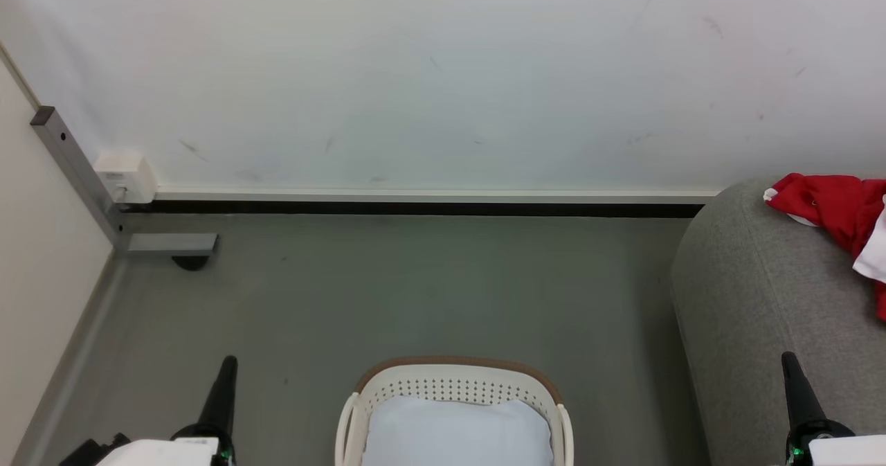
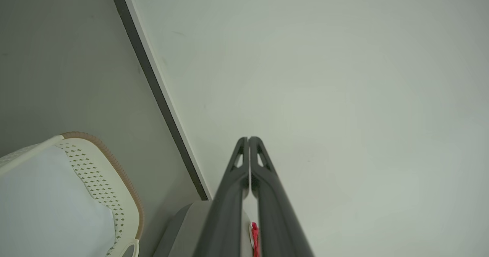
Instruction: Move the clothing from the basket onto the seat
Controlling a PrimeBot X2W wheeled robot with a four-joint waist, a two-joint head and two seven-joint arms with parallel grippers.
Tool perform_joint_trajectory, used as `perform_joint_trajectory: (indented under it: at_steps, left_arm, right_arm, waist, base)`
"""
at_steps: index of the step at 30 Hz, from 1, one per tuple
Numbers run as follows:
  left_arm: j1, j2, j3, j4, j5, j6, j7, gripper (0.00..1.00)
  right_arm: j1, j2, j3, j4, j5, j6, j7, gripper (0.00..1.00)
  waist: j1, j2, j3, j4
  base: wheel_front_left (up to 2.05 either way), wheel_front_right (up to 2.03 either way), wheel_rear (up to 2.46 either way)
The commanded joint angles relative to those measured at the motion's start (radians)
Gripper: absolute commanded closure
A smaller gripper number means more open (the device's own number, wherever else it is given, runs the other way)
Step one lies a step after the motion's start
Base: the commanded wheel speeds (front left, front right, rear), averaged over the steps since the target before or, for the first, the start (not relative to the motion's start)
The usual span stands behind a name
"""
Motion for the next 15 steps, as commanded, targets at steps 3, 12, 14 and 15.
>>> perform_joint_trajectory:
  at_steps: [3,12,14,15]
  left_arm:
    - [-0.017,0.008,0.008,-0.012,-0.039,-0.007,0.013,1.0]
    - [-0.02,0.009,0.019,-0.018,-0.108,-0.01,0.031,1.0]
    - [-0.021,0.009,0.022,-0.02,-0.12,-0.012,0.033,1.0]
    - [-0.022,0.009,0.023,-0.02,-0.125,-0.012,0.035,1.0]
  right_arm:
    - [-0.021,-0.011,-0.004,-0.011,0.041,-0.002,0.011,1.0]
    - [-0.023,-0.011,-0.009,-0.017,0.107,-0.002,0.029,1.0]
    - [-0.023,-0.011,-0.01,-0.018,0.12,-0.002,0.034,1.0]
    - [-0.023,-0.011,-0.011,-0.019,0.128,-0.002,0.034,1.0]
  waist:
    - [-0.0001,0.0,0.002,0.002]
    - [-0.0001,0.0,0.006,0.007]
    - [-0.0001,0.0,0.007,0.008]
    - [-0.0001,0.0,0.008,0.009]
  base:
    - [0.0,0.0,0.0]
    - [0.0,0.0,0.0]
    - [0.0,0.0,0.0]
    - [0.0,0.0,0.0]
